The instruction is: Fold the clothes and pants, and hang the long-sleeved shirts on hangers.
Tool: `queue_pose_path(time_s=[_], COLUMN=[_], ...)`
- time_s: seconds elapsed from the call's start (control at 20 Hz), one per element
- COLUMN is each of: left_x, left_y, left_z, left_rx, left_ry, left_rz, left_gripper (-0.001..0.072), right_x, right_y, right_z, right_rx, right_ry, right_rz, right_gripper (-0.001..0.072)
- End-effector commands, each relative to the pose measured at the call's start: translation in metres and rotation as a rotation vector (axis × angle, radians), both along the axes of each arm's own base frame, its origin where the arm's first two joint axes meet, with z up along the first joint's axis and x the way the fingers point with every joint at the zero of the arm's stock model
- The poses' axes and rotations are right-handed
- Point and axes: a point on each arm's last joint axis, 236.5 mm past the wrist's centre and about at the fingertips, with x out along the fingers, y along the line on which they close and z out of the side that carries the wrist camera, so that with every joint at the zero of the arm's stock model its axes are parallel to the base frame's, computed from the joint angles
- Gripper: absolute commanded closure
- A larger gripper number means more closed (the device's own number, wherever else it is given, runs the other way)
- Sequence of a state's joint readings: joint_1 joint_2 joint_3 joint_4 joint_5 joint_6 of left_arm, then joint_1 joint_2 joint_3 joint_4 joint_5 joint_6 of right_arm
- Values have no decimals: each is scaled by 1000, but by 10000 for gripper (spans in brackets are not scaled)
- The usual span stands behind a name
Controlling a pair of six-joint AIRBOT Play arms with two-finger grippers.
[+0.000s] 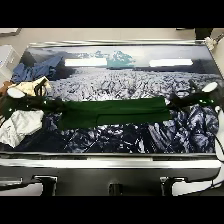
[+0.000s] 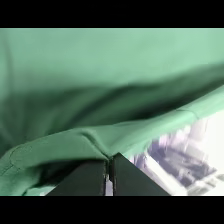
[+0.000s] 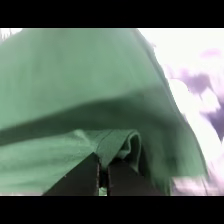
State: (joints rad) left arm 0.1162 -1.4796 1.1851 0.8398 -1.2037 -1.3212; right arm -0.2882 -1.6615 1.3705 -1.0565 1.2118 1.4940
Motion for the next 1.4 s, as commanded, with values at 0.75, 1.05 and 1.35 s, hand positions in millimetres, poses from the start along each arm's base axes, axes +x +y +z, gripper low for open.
queue_pose_path(time_s=[0.75, 1.05, 1.35], left_x=[41, 38, 28], left_y=[11, -29, -92], left_z=[15, 68, 70], left_rx=[-58, -31, -34], left_ry=[0, -155, -198], left_rz=[-51, -114, -222], left_gripper=[248, 248, 263], right_x=[18, 21, 41], right_y=[-36, 34, 57], right_z=[-33, -44, 4], right_rx=[77, 293, 325], right_ry=[91, 105, -42], right_rz=[-135, -6, 32], right_gripper=[0, 14, 665])
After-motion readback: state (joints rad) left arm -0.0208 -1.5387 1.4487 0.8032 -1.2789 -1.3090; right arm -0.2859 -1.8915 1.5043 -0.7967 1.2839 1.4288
